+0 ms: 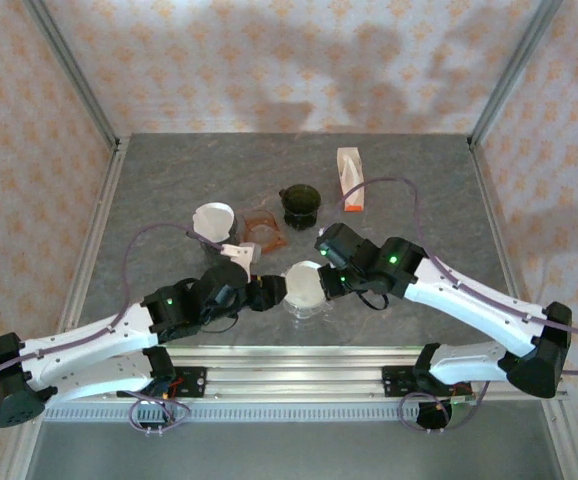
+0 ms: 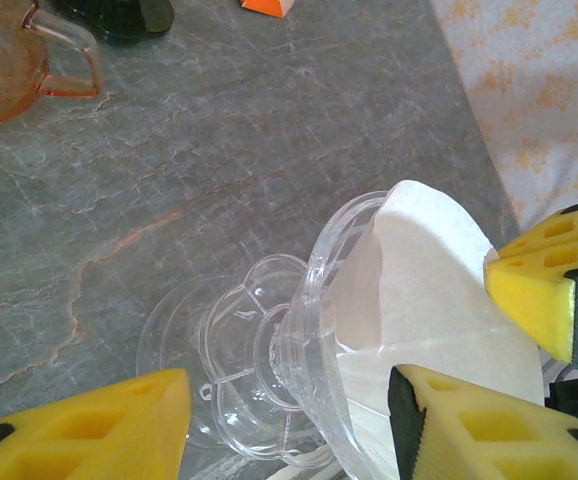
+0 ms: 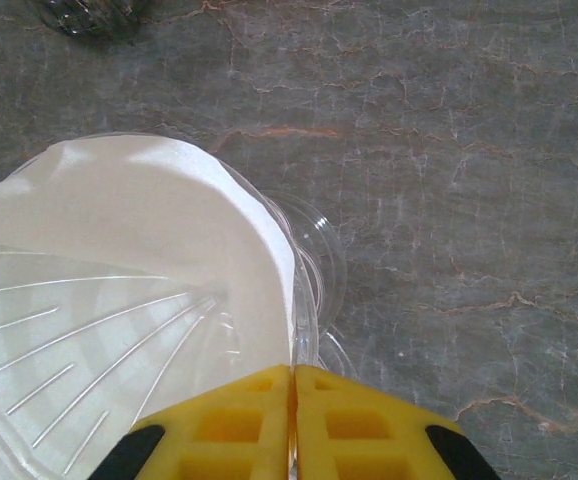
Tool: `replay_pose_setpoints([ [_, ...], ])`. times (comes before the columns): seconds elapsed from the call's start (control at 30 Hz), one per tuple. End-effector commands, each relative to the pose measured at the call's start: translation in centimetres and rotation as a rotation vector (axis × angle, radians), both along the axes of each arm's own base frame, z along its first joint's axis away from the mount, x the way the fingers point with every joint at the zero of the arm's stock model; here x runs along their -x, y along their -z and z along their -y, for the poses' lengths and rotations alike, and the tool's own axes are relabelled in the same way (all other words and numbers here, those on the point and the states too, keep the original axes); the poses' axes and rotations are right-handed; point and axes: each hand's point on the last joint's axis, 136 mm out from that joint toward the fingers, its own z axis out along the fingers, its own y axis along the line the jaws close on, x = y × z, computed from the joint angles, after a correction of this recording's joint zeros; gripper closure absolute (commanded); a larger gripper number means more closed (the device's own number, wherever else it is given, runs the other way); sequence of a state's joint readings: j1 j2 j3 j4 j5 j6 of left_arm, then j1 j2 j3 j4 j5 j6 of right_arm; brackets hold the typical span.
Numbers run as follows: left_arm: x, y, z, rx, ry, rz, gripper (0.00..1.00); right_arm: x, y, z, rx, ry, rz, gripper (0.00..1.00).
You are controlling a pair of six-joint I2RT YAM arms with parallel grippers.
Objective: Place the coffee filter in the dripper
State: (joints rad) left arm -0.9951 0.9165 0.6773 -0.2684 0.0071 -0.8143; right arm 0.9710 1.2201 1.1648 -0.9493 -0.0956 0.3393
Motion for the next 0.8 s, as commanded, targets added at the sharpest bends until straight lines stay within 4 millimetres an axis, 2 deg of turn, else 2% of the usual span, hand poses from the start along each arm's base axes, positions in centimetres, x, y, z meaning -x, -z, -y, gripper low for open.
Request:
replay_pose_setpoints([
  [0.0,0.0,0.8,-0.5,-0.024,-0.023,-0.004,0.46,0.0,-0.1,0.4,0.034,-0.001,0.011,0.90],
  [0.13,0.0,1.0,-0.6,-0.029,-0.022,-0.005,0.50,-0.1,-0.4,0.6,0.033,0.008,0.022,0.85],
  [0.17,0.0,1.0,-0.6,-0.029,-0.020,-0.006,0.51,-0.2,-0.5,0.7,0.033,0.013,0.027,0.80],
  [0.27,0.1,1.1,-0.6,-0.029,-0.018,-0.008,0.51,-0.4,-1.1,0.7,0.025,0.026,0.043,0.56],
  [0.37,0.1,1.3,-0.6,-0.033,-0.018,-0.010,0.51,-0.5,-1.2,0.3,0.013,0.019,0.043,0.47],
  [0.63,0.1,1.4,-0.8,-0.030,-0.024,-0.008,0.51,-1.0,-0.4,-1.9,0.009,-0.023,0.008,0.40],
  [0.77,0.1,1.4,-0.6,-0.029,-0.021,-0.008,0.51,-1.2,0.8,-2.7,0.046,-0.052,-0.024,0.38],
])
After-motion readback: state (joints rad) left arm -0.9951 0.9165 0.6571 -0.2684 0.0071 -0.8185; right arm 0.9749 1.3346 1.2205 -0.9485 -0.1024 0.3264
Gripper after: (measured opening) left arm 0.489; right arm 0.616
